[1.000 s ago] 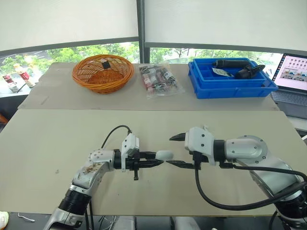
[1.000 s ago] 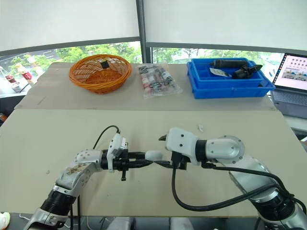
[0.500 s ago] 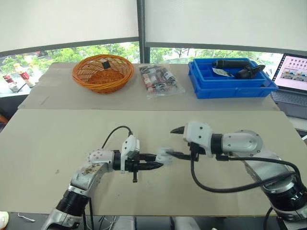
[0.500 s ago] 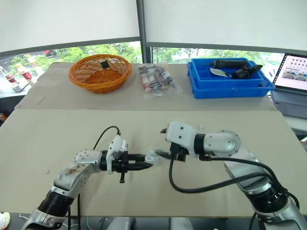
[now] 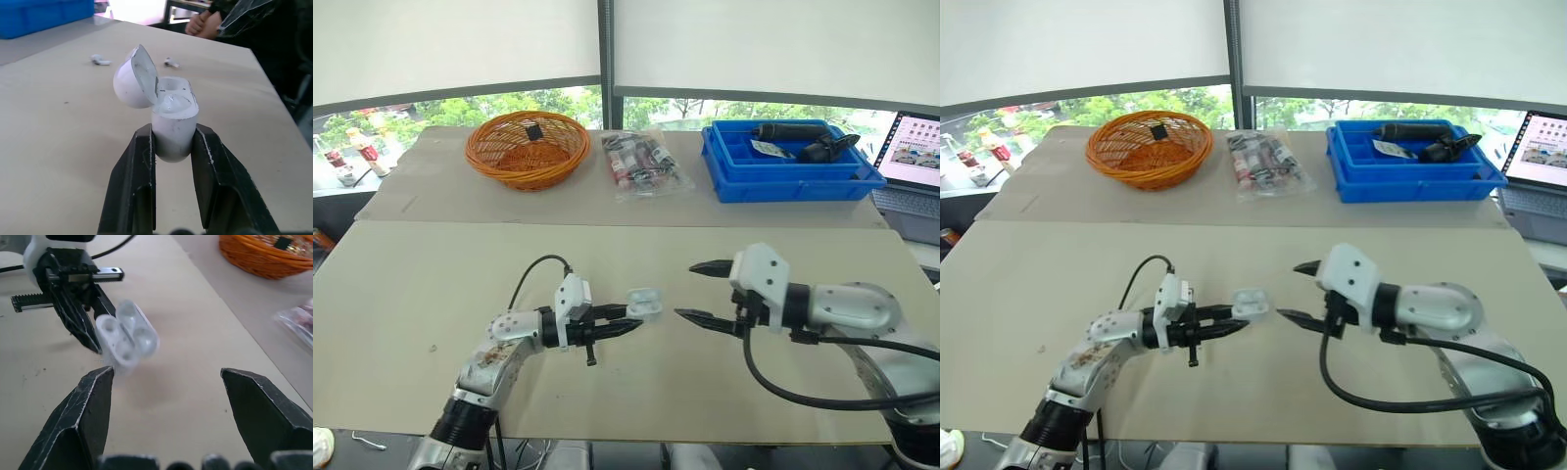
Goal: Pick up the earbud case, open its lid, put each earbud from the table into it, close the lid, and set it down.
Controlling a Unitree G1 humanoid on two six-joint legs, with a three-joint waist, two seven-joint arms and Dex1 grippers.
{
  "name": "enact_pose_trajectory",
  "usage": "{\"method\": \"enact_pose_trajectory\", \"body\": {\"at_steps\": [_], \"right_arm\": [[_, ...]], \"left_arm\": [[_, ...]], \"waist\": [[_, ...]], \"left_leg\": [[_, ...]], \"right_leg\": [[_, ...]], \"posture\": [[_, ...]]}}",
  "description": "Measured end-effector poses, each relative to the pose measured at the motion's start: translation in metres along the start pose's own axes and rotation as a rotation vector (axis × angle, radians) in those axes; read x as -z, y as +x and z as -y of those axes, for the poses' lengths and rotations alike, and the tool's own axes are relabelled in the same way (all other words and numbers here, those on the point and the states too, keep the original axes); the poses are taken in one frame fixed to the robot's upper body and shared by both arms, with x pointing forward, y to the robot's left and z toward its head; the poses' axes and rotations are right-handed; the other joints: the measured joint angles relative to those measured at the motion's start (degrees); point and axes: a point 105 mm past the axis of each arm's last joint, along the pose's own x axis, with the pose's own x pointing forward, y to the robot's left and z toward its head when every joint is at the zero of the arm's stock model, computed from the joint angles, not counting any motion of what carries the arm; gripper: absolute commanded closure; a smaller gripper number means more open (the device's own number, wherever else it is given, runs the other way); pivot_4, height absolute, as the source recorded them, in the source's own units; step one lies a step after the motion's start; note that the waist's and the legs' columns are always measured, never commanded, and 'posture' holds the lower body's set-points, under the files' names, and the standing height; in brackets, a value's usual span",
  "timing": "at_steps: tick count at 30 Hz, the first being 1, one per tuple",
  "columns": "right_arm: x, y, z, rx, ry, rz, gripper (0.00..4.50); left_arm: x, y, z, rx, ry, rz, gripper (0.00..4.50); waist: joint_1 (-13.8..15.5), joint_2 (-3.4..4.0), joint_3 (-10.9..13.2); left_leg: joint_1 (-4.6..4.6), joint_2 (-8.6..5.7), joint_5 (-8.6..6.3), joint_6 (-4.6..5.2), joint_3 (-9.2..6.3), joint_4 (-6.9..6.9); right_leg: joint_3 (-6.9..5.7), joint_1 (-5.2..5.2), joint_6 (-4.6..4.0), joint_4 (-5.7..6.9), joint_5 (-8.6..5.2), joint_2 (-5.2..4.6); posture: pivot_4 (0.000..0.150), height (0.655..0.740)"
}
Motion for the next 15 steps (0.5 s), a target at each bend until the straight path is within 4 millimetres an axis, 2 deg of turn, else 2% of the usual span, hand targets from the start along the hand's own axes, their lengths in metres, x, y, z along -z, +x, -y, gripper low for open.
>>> {"method": "enact_pose_trajectory", "body": {"at_steps": [6, 8, 12, 15], "right_arm": [[0.041, -0.051, 0.012, 0.299, 0.144, -0.021, 0.67], [0.062, -0.076, 0.016, 0.462, 0.198, -0.025, 0.67], [0.115, -0.123, -0.002, 0.651, 0.299, -0.15, 0.67], [0.138, -0.146, -0.018, 0.711, 0.338, -0.233, 0.67]], "left_arm": [[0.001, -0.015, -0.017, -0.166, 0.03, 0.048, 3.98], [-0.001, -0.02, -0.024, -0.223, 0.039, 0.065, 3.98], [0.003, -0.033, -0.032, -0.3, 0.036, 0.055, 3.98], [0.006, -0.037, -0.032, -0.313, 0.027, 0.044, 3.98]], "waist": [[0.8, 0.0, 0.0], [0.94, -0.01, -0.02], [0.56, 0.06, -0.06], [0.02, 0.12, -0.09]], "left_leg": [[0.12, -0.02, 0.0, 0.0, 0.02, 0.03], [0.17, -0.01, 0.0, 0.0, 0.01, 0.01], [0.21, -0.02, 0.0, 0.0, 0.06, -0.06], [0.27, -0.01, 0.0, 0.0, 0.11, -0.09]], "right_leg": [[0.02, 0.14, 0.01, 0.01, 0.0, -0.02], [0.01, 0.18, 0.01, 0.01, 0.0, -0.01], [0.07, 0.17, 0.01, 0.0, 0.0, -0.01], [0.12, 0.18, 0.01, 0.03, 0.0, 0.0]], "posture": [[0.15, 0.7054], [0.15, 0.7054], [0.15, 0.7054], [0.15, 0.7054]]}}
